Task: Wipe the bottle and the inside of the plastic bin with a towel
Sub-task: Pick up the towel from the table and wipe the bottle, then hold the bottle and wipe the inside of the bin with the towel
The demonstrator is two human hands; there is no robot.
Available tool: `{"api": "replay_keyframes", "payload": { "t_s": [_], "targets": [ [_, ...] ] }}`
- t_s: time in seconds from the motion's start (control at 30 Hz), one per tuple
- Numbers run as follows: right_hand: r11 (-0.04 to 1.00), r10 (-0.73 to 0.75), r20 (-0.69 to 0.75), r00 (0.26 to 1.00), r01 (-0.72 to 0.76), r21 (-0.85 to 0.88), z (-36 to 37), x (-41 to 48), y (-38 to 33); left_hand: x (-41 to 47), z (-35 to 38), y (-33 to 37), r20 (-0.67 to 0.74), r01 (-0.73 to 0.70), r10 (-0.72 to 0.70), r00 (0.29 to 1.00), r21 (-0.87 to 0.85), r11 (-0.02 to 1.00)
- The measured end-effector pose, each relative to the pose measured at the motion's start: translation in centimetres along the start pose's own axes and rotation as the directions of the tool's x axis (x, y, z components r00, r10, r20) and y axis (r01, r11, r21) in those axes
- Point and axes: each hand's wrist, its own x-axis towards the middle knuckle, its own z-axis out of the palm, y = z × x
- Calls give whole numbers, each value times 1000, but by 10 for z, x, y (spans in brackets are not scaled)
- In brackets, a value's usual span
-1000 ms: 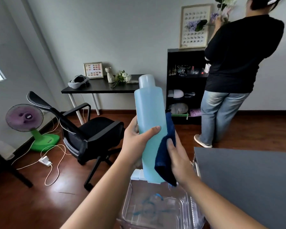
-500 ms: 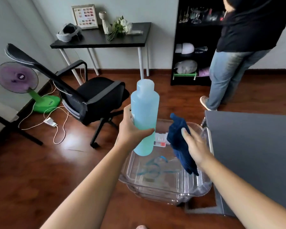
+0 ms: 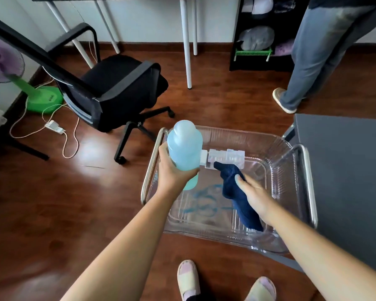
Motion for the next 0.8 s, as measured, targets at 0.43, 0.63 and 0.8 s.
{"api": "replay_keyframes", "payload": {
  "t_s": [0.43,0.63,0.8],
  "targets": [
    [998,10,50,999,-12,54,4,5,-14,-3,-16,-3,41,25,-31,999,124,992],
    [995,-25,39,999,28,-98,-1,6,-19,-19,-43,9,63,-221,213,975,371,902],
    [835,-125,58,991,136,-533,4,24,6,-28,-74,-3,-7,-253,329,944,626,738]
  ]
}}
